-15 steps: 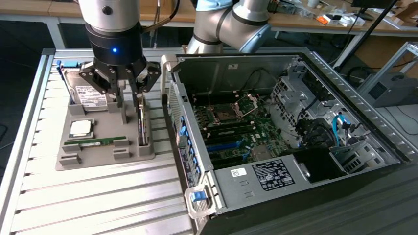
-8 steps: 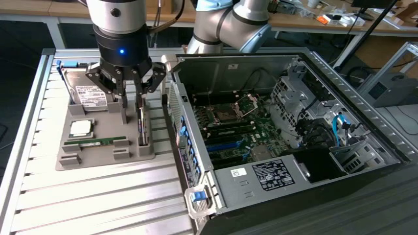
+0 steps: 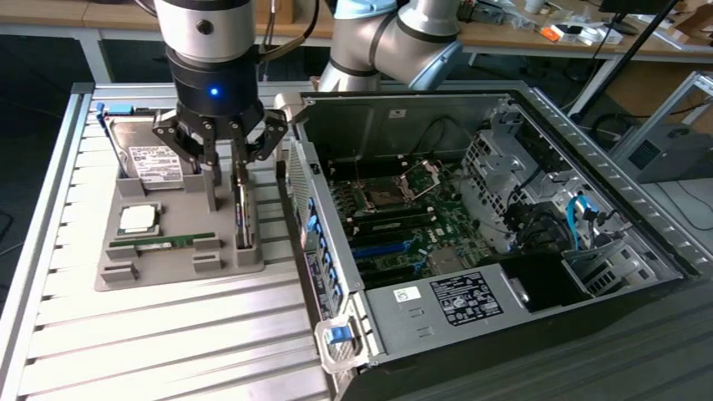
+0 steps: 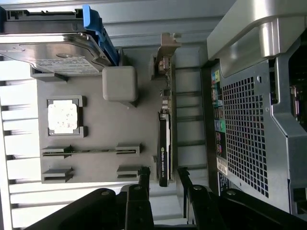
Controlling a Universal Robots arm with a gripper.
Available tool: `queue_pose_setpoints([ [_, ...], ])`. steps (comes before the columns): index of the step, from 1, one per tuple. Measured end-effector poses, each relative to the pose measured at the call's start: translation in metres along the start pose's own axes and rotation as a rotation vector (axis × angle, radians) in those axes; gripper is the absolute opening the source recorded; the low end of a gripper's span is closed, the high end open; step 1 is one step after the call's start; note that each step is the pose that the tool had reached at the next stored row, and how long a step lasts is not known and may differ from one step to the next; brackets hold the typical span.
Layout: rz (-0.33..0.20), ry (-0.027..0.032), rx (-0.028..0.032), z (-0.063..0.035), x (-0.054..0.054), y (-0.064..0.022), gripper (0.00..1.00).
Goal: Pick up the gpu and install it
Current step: 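Pick up the gpu and move the gpu toward the slot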
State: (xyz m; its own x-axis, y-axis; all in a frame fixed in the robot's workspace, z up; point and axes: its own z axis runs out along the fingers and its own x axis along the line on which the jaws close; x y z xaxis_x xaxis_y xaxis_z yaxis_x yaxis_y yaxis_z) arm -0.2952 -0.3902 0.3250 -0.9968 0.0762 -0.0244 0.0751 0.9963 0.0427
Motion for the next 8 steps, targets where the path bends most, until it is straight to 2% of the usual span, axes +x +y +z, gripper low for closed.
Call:
queue_pose_setpoints([
  [8, 0.000, -0.0001, 0.0000, 0.0025, -0.0005, -0.0001, 0.36],
])
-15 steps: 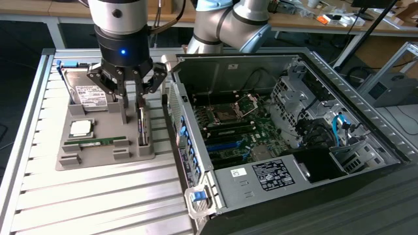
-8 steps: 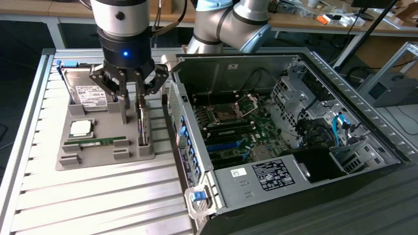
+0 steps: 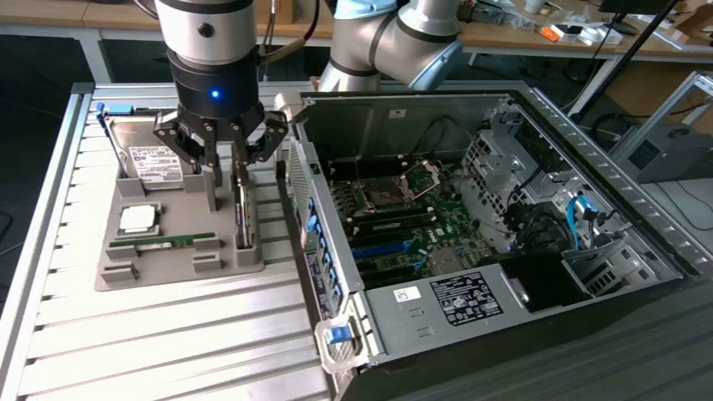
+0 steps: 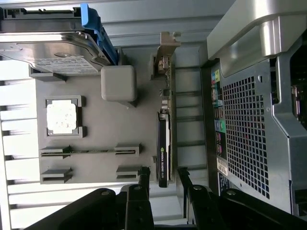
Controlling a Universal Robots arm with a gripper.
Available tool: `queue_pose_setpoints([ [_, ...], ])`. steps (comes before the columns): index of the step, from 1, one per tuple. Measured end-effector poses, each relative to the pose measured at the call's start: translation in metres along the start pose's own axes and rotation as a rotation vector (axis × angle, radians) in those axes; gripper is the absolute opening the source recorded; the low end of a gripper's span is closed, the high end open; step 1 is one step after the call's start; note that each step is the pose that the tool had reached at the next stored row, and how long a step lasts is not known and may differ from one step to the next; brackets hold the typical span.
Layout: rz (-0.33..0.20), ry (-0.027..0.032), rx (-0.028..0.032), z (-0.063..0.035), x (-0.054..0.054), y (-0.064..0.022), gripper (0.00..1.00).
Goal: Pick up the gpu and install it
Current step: 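Pick up the gpu and move the gpu toward the slot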
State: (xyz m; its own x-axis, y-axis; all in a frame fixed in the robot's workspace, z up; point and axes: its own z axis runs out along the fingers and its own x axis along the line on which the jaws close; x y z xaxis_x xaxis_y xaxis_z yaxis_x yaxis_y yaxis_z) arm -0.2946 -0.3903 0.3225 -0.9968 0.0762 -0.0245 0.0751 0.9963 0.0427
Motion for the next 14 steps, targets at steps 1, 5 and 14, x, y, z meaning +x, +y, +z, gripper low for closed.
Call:
queue_pose_setpoints([
  [1, 0.000, 0.0000, 0.0000, 0.0002, -0.0001, 0.0000, 0.36],
  [5, 0.000, -0.0001, 0.0001, 0.0015, -0.0003, 0.0000, 0.36],
  [14, 0.000, -0.0001, 0.0014, 0.0044, -0.0016, -0.0001, 0.36],
])
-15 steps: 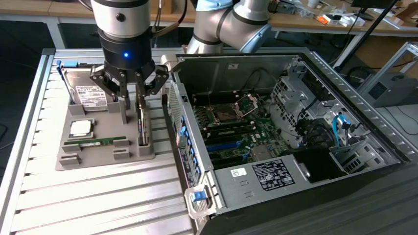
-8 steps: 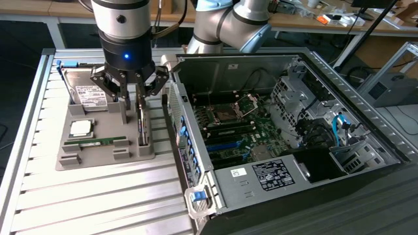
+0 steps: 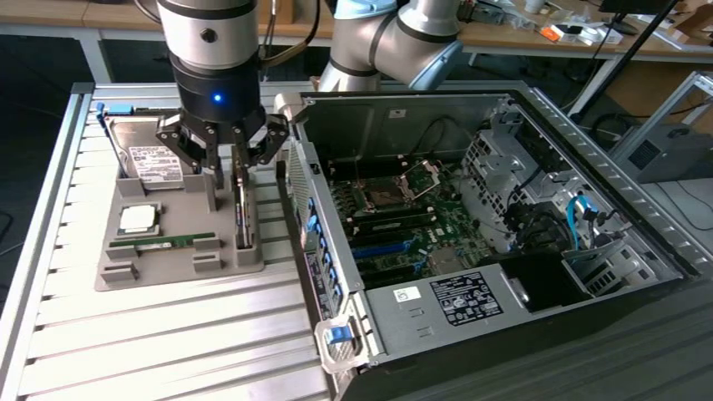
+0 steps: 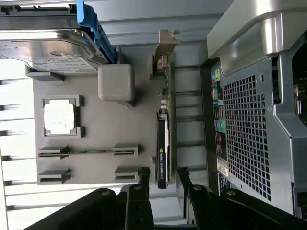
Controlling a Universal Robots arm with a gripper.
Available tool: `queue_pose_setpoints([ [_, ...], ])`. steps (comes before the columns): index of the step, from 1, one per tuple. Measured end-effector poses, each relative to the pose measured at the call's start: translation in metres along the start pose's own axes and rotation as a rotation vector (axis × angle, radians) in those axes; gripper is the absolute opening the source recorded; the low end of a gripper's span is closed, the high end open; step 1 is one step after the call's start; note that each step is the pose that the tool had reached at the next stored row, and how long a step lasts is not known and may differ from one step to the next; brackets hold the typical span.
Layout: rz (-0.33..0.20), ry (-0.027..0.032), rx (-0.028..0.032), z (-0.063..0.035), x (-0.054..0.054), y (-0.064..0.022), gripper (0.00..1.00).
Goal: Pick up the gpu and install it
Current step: 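Pick up the gpu and move the gpu toward the slot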
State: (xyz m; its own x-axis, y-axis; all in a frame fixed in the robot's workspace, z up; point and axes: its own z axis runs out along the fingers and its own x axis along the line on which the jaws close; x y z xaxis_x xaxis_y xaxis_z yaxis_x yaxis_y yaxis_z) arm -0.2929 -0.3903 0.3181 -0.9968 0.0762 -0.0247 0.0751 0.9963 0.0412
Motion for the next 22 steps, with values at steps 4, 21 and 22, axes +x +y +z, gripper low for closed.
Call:
queue_pose_setpoints([
  [4, 0.000, -0.0001, 0.0005, 0.0015, -0.0007, 0.0000, 0.36],
  [21, 0.000, -0.0001, 0.0022, 0.0073, -0.0039, 0.0000, 0.36],
  [22, 0.000, -0.0002, 0.0022, 0.0079, -0.0043, 0.0000, 0.36],
])
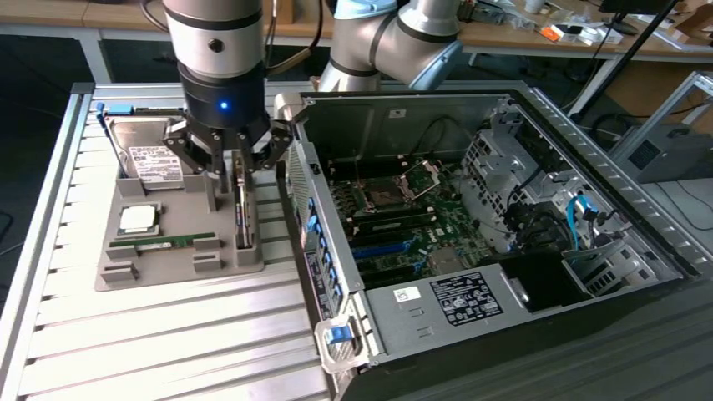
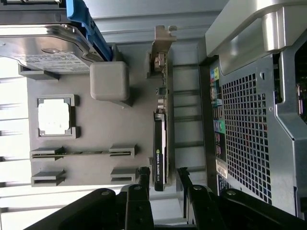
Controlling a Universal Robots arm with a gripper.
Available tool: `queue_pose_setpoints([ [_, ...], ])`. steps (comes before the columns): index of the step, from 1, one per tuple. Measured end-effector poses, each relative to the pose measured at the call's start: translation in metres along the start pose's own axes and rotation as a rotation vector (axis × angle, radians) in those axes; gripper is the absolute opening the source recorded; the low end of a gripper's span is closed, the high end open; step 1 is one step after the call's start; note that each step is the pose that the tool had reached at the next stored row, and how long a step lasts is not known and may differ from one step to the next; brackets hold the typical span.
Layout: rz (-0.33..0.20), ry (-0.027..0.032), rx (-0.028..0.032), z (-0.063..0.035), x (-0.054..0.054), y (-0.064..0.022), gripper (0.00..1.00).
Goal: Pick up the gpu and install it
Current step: 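Pick up the gpu and move the gpu toward the slot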
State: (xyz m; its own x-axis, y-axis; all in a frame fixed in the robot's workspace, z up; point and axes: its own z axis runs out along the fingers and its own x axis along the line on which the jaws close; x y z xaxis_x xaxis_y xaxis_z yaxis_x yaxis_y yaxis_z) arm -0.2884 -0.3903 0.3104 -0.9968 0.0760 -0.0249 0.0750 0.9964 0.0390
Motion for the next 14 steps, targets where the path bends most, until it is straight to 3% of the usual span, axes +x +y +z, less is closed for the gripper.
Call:
queue_pose_setpoints([
  [6, 0.000, 0.0000, 0.0010, 0.0025, -0.004, 0.0018, 0.36],
  [10, 0.000, -0.0003, 0.0025, 0.0047, -0.004, 0.0111, 0.36],
  [14, 0.000, -0.0002, 0.0026, 0.0048, -0.003, 0.0116, 0.36],
])
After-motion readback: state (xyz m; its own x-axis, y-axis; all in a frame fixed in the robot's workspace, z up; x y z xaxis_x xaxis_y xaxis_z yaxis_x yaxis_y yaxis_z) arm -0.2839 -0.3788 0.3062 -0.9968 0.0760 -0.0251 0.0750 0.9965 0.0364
